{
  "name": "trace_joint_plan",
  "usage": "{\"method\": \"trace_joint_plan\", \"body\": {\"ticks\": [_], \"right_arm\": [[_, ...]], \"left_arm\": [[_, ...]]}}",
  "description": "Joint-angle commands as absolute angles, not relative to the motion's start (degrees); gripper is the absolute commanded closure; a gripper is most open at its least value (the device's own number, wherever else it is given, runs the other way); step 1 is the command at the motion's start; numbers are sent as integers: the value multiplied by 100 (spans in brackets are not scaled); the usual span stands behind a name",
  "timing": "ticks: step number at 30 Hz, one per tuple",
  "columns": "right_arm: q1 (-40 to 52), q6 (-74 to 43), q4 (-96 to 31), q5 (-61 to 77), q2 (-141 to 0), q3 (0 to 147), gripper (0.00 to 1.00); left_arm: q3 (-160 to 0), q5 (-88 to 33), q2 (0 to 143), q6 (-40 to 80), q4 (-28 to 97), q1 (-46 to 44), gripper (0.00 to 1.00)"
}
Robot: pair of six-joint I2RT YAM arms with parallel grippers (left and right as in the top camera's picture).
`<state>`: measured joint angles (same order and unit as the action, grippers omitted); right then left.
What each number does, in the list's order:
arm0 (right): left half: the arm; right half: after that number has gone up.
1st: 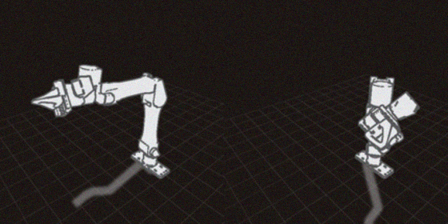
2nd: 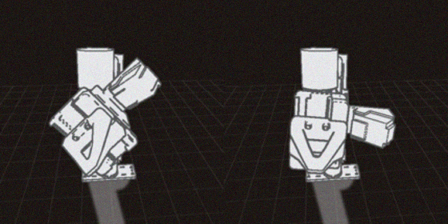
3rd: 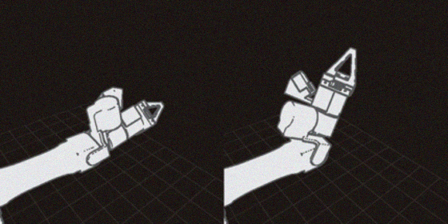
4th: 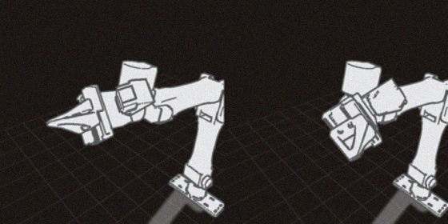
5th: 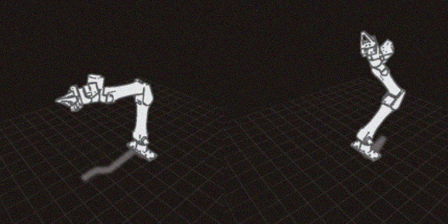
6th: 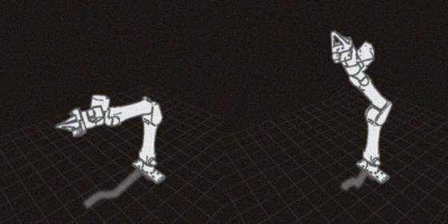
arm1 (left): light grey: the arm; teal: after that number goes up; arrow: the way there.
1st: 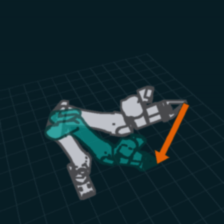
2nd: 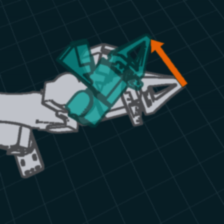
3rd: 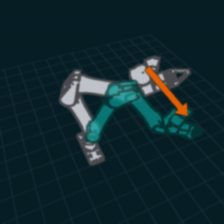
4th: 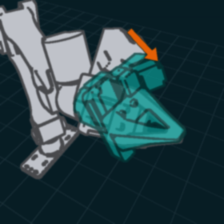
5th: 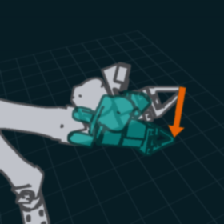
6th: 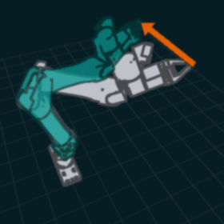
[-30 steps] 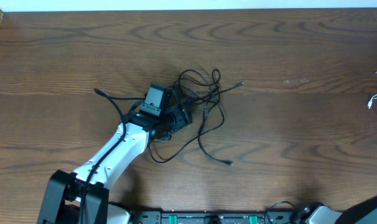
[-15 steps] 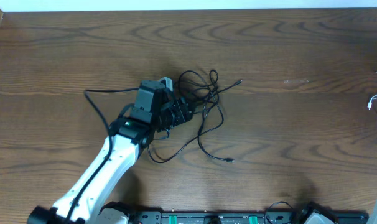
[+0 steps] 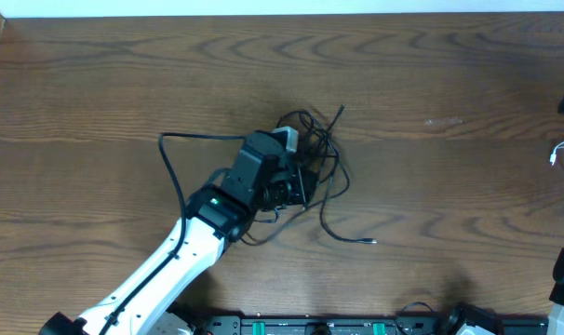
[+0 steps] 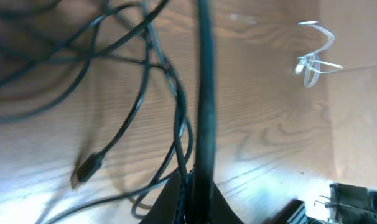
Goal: Untangle cables
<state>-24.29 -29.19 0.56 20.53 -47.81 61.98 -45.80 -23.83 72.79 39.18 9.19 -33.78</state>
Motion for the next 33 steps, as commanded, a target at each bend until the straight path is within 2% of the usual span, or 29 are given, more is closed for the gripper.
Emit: {"method": "trace_joint_plan", "body": {"ticks": [1,11,18,24,29,33], "right_arm": [[-2204,-2818,-19,1984,-4766,6213,1],[-1481,-2823,-110,2008,-5022,6213,1],[-456,-3081,-110,2005,-5363,6213,1],[478,-3166,-75,2008,-5811,6213,1],[904,-3164,-252,2167,-6202,6213,1],[1107,-3164,-318,2799,-6447,6213,7]], "left_arm": [[-4576,-2510,6799,3966,598,-3518,93],[-4576,-2779,5096,3046,-1310,-3544,92],[-4576,-2228,4462,3002,-1321,-3544,92],[-4576,-1433,4405,3096,-1321,-3544,92],[-4576,-1098,4405,3127,-1350,-3544,92],[-4576,-956,4405,3249,-1358,-3544,92]]}}
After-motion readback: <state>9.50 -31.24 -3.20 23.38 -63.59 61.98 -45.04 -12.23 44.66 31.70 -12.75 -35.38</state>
